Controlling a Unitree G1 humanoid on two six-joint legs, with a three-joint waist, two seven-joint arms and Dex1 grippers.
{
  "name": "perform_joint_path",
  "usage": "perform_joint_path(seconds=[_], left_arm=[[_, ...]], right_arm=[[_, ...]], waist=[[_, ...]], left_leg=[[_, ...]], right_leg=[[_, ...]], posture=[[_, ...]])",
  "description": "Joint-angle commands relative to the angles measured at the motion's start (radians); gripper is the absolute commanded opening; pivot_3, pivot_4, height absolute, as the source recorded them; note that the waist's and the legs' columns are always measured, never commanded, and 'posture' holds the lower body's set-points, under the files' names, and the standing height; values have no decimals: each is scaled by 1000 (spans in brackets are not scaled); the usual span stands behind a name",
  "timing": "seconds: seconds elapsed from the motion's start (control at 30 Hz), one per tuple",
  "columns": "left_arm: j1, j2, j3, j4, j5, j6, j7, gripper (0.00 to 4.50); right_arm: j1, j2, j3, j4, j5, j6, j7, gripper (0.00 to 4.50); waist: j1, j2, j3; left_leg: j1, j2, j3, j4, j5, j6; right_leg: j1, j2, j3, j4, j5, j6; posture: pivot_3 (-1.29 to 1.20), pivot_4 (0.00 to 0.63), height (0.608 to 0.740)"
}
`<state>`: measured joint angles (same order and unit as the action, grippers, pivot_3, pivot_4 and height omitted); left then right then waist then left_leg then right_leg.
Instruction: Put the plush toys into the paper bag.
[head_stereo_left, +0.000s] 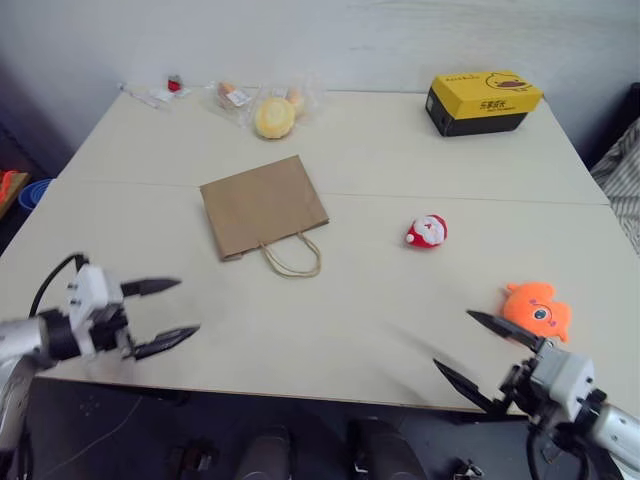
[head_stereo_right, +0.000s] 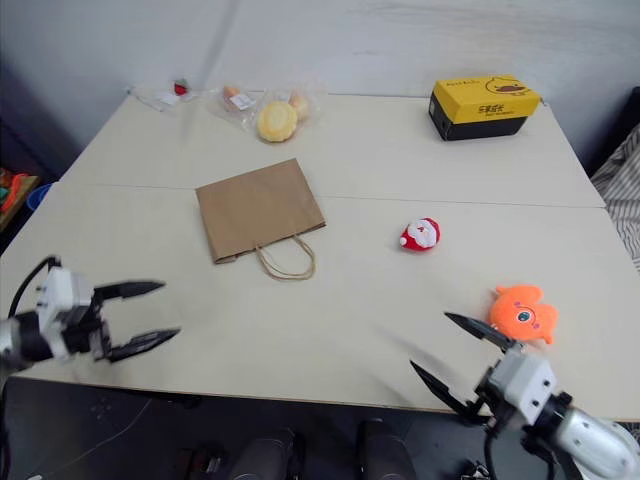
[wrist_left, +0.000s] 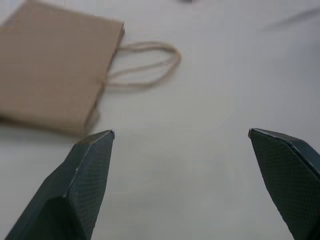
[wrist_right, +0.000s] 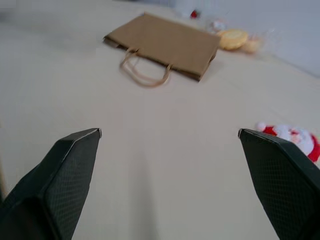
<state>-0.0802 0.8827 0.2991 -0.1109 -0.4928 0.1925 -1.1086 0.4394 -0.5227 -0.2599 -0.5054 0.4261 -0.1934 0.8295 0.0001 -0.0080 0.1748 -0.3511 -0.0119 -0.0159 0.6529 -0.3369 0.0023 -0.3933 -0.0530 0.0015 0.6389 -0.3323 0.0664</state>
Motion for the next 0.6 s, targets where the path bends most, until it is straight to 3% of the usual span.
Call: perform_joint_path(seconds=[0.03, 0.17, 0.33, 0.47, 0.6], left_arm=[[-195, -22, -161, 93, 123, -52, -13, 4500], [-437, -66, -356, 336, 340, -285, -61, 4500], [-649, -172, -484, 647, 508, -468, -9, 4500], [-739, -261, -477, 818, 504, -533, 17, 4500], [-794, -281, -490, 916, 541, -590, 32, 4500]], right_arm=[[-50, 32, 37, -87, 10, 50, -88, 4487], [-97, 49, 64, -106, -2, 71, -128, 4487], [-130, 57, 85, -117, -13, 91, -162, 4487], [-129, 65, 94, -123, -29, 91, -187, 4487], [-119, 69, 100, -132, -37, 93, -198, 4487]], waist=[[-1, 0, 0], [-4, 0, 0], [-1, -1, 0], [-1, -2, 1], [-3, -3, 1]], left_leg=[[0, -1, 0, 0, 0, -1], [-2, -1, 2, 1, 4, -7], [-4, 1, 4, 7, 3, -6], [-5, 1, 4, 10, 0, 0], [-5, 2, 4, 11, 0, -1]], right_leg=[[-1, 0, 0, 1, 0, 0], [-3, 4, 2, 5, 0, 1], [-4, 7, 3, 7, 0, 1], [-4, 7, 3, 8, 1, 2], [-5, 7, 3, 10, 1, 2]], posture=[[0, 150, 740], [0, 150, 740], [0, 150, 740], [0, 150, 740], [0, 150, 740]])
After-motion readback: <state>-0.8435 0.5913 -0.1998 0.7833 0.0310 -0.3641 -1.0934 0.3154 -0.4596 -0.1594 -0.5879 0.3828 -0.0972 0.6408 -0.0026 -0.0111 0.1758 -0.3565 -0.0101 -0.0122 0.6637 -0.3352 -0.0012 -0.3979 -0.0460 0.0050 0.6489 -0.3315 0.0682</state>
